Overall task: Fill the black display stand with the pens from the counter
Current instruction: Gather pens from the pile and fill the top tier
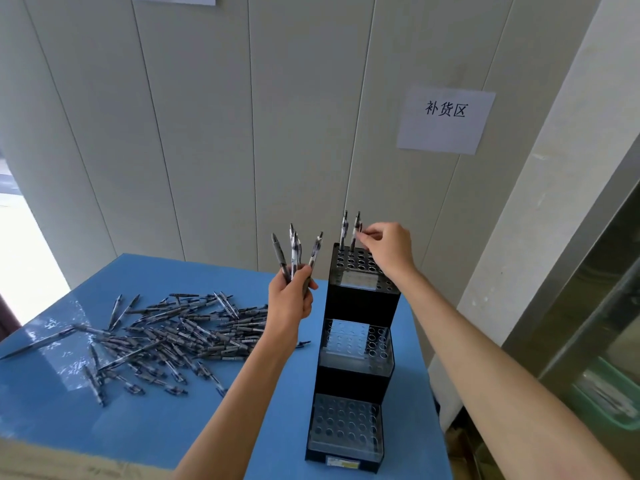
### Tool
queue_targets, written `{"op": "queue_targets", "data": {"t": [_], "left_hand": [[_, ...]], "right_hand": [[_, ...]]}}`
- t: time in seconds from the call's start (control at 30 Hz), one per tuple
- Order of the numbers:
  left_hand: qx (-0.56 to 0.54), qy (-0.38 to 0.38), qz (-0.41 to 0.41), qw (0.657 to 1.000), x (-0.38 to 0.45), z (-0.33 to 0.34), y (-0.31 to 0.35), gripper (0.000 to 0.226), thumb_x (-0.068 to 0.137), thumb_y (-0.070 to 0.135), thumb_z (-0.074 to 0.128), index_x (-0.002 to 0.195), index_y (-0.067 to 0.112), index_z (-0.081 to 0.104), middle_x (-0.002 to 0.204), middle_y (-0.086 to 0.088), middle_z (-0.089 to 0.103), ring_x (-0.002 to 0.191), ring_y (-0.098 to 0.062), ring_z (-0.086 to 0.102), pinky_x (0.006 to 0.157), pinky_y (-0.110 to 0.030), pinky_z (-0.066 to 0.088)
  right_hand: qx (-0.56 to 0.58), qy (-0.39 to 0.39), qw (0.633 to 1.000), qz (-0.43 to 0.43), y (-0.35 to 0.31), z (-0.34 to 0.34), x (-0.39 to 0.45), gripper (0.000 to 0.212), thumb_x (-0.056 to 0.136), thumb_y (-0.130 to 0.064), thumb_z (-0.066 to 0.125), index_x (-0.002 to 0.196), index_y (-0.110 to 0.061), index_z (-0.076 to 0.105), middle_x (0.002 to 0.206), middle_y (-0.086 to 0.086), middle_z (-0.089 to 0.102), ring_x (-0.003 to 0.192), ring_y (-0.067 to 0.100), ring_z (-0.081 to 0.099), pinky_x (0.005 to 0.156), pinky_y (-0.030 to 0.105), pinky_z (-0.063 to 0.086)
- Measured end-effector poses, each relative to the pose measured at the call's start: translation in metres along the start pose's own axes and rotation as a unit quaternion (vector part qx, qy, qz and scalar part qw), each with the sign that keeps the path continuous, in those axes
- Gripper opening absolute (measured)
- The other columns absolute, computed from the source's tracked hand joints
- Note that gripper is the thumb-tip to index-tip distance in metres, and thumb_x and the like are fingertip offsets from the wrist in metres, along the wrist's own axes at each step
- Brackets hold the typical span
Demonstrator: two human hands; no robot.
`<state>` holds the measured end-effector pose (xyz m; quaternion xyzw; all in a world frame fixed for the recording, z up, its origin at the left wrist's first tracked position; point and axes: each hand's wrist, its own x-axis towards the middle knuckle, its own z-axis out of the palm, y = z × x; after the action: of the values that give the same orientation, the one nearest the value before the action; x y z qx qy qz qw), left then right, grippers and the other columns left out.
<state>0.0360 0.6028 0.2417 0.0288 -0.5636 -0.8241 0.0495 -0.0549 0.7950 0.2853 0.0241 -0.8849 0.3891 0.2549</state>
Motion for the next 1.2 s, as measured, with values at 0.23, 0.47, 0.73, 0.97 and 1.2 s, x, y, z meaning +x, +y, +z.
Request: {"op": "queue_targets", "data": {"t": [0.23,0.47,0.73,0.97,1.2], "left_hand": [[0.024,-0.004,0.034,0.999,-0.001,0.014,-0.004,0.012,0.101,0.020,0.063,0.101,0.008,0.063,0.073,0.000,0.064,0.046,-0.011,0.035,0.042,-0.021,0.026],[0.034,-0.016,0.049,0.998,-0.001,0.033,-0.011,0.016,0.098,0.020,0.069,0.102,0.005,0.065,0.071,0.000,0.063,0.044,-0.009,0.039,0.043,-0.020,0.033],[0.059,-0.027,0.059,0.996,0.003,0.045,-0.018,0.015,0.097,0.027,0.070,0.102,0.013,0.069,0.088,-0.008,0.076,0.045,-0.011,0.043,0.044,-0.022,0.037],[0.066,0.019,0.000,0.998,0.015,0.030,-0.017,0.022,0.100,0.031,0.064,0.097,0.009,0.067,0.068,-0.002,0.060,0.043,-0.010,0.032,0.040,-0.022,0.026],[0.077,0.023,0.019,0.997,0.018,0.009,-0.015,0.016,0.104,0.028,0.057,0.105,0.012,0.055,0.071,0.002,0.062,0.047,-0.012,0.032,0.041,-0.022,0.029]], "right_hand": [[0.183,-0.075,0.979,0.059,-0.012,-0.021,-0.016,0.013,0.092,-0.020,0.072,0.089,-0.008,0.076,0.077,0.006,0.076,0.075,0.023,0.074,0.071,0.029,0.062],[0.211,-0.153,0.963,0.066,-0.017,-0.031,-0.031,0.026,0.090,-0.035,0.074,0.092,-0.009,0.076,0.085,0.007,0.077,0.072,0.014,0.070,0.068,0.027,0.059],[0.305,-0.151,0.934,0.113,-0.013,-0.031,-0.031,0.017,0.091,-0.016,0.073,0.099,0.000,0.072,0.088,0.014,0.075,0.075,0.025,0.072,0.073,0.035,0.062],[0.364,-0.043,0.920,0.138,-0.012,-0.034,-0.011,0.005,0.094,-0.004,0.066,0.094,-0.001,0.070,0.084,0.017,0.074,0.079,0.029,0.075,0.074,0.036,0.063],[0.184,0.052,0.981,0.017,-0.013,-0.038,0.020,0.015,0.095,-0.005,0.064,0.083,-0.013,0.070,0.074,0.009,0.072,0.073,0.029,0.074,0.073,0.039,0.063]]}}
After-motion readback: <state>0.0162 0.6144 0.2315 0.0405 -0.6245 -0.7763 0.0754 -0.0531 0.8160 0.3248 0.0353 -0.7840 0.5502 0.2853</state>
